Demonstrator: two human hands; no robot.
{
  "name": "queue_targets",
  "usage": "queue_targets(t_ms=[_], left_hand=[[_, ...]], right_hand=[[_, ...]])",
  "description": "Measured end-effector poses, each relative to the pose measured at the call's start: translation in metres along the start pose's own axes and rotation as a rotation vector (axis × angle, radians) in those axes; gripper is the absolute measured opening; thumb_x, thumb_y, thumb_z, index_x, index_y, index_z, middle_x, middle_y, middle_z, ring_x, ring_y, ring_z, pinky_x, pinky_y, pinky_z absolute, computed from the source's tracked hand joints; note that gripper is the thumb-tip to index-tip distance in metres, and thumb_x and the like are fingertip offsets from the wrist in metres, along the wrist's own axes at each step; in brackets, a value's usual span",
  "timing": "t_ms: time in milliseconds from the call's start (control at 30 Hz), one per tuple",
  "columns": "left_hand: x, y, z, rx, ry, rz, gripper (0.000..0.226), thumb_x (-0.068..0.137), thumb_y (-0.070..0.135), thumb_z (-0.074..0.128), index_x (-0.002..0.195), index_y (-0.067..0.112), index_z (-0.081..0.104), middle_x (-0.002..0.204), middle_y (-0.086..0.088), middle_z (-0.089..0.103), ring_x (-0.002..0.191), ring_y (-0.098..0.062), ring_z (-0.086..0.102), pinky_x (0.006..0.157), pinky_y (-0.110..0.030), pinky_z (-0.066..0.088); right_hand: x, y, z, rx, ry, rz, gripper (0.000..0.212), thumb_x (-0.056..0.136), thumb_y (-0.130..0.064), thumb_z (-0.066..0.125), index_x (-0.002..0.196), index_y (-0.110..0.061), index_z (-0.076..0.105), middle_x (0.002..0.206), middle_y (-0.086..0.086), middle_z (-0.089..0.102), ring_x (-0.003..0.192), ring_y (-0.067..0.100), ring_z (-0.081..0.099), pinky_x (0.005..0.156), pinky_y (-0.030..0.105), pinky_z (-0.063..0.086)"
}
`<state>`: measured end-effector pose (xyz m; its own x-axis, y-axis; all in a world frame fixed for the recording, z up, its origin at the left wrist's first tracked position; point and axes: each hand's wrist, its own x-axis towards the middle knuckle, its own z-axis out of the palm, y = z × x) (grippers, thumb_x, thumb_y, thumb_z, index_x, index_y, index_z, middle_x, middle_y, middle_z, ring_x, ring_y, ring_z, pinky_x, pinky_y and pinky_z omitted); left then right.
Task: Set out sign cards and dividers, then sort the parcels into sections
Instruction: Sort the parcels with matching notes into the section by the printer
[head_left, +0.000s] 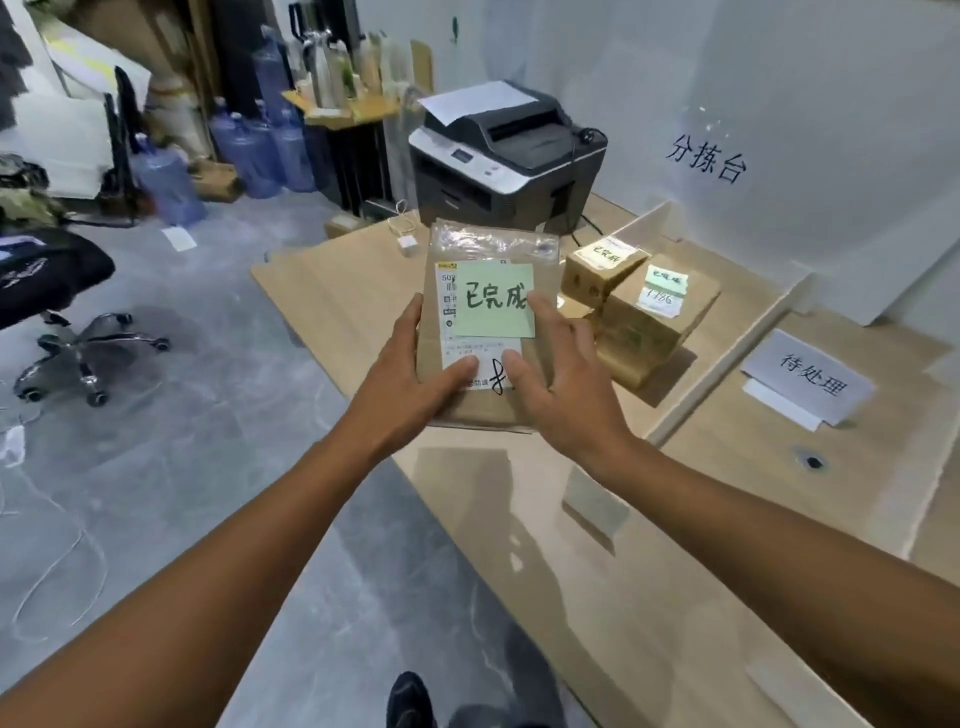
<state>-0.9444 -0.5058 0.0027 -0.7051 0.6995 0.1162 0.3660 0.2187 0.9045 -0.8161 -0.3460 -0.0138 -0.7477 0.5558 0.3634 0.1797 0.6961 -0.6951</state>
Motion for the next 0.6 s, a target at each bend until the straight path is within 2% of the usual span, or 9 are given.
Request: queue_targets(t_ms=[67,100,200,267,333,400,467,533,600], left_hand=[[0.055,-0.014,-0.006,0.002,-0.073,0.010,0.083,0.082,0.063,0.066,0.151,0.051,0.023,0.120,0.055,0.047,0.109,0.021,0.056,0.079,-0.006,0.049],[0.080,-0.018,-0.006,-0.004,-0.113,0.013,0.080,0.083,0.062,0.067,0.149,0.053,0.024,0.118,0.057,0.048,0.106,0.024,0.055,0.074,-0.003,0.047],[0.152,-0.034,0.002,0.009,-0.248,0.003,0.083,0.084,0.063,0.068,0.151,0.054,0.021,0.121,0.052,0.050,0.110,0.020,0.056,0.081,-0.013,0.048],[0.198,-0.049,0.012,0.028,-0.336,0.002,0.082,0.083,0.066,0.066,0.150,0.057,0.019,0.117,0.054,0.050,0.106,0.022,0.057,0.080,-0.016,0.046],[0.239,-0.068,0.024,0.033,-0.405,-0.004,0.082,0.082,0.066,0.065,0.150,0.058,0.020,0.121,0.048,0.053,0.107,0.013,0.060,0.081,-0.019,0.045],[0.278,-0.083,0.036,0.031,-0.474,-0.040,0.082,0.081,0.067,0.065,0.150,0.057,0.021,0.122,0.043,0.054,0.111,0.007,0.060,0.085,-0.022,0.047],[0.301,-0.092,0.045,0.026,-0.512,-0.069,0.084,0.080,0.067,0.065,0.150,0.057,0.020,0.115,0.047,0.054,0.111,0.006,0.061,0.086,-0.025,0.050],[0.330,-0.101,0.055,0.017,-0.583,-0.080,0.085,0.080,0.065,0.066,0.151,0.056,0.020,0.115,0.046,0.055,0.110,0.005,0.062,0.081,-0.020,0.050],[0.350,-0.111,0.068,0.019,-0.674,-0.100,0.083,0.086,0.059,0.068,0.154,0.053,0.020,0.128,0.036,0.057,0.112,-0.002,0.064,0.075,-0.016,0.049]], right_hand=[[0.036,0.009,0.013,-0.011,0.026,0.075,0.057,0.096,-0.064,0.043,0.147,-0.056,0.020,0.128,-0.011,0.035,0.109,0.015,0.052,0.073,0.033,0.062],[0.050,0.014,0.018,-0.017,0.038,0.118,0.057,0.096,-0.063,0.043,0.148,-0.055,0.019,0.130,-0.008,0.035,0.110,0.016,0.052,0.074,0.034,0.063],[0.090,0.039,0.029,-0.046,0.083,0.233,0.059,0.098,-0.060,0.044,0.150,-0.053,0.018,0.132,-0.005,0.036,0.111,0.016,0.052,0.079,0.036,0.063],[0.114,0.064,0.042,-0.056,0.125,0.290,0.059,0.098,-0.060,0.044,0.150,-0.052,0.018,0.133,-0.005,0.037,0.114,0.016,0.052,0.077,0.028,0.061],[0.135,0.089,0.059,-0.062,0.145,0.345,0.058,0.099,-0.059,0.045,0.150,-0.053,0.018,0.136,-0.006,0.037,0.115,0.014,0.051,0.073,0.015,0.056],[0.159,0.111,0.073,-0.050,0.162,0.427,0.057,0.099,-0.058,0.046,0.149,-0.055,0.018,0.135,-0.008,0.037,0.113,0.011,0.051,0.068,0.011,0.054],[0.172,0.124,0.080,-0.072,0.183,0.461,0.057,0.098,-0.060,0.045,0.148,-0.057,0.017,0.130,-0.011,0.036,0.108,0.009,0.051,0.061,0.006,0.049],[0.184,0.138,0.089,-0.087,0.227,0.530,0.058,0.097,-0.062,0.044,0.147,-0.057,0.017,0.130,-0.010,0.038,0.106,0.010,0.053,0.064,0.010,0.051],[0.190,0.147,0.098,-0.128,0.239,0.608,0.058,0.097,-0.062,0.043,0.148,-0.056,0.017,0.136,-0.007,0.040,0.106,0.013,0.056,0.071,0.021,0.058]])
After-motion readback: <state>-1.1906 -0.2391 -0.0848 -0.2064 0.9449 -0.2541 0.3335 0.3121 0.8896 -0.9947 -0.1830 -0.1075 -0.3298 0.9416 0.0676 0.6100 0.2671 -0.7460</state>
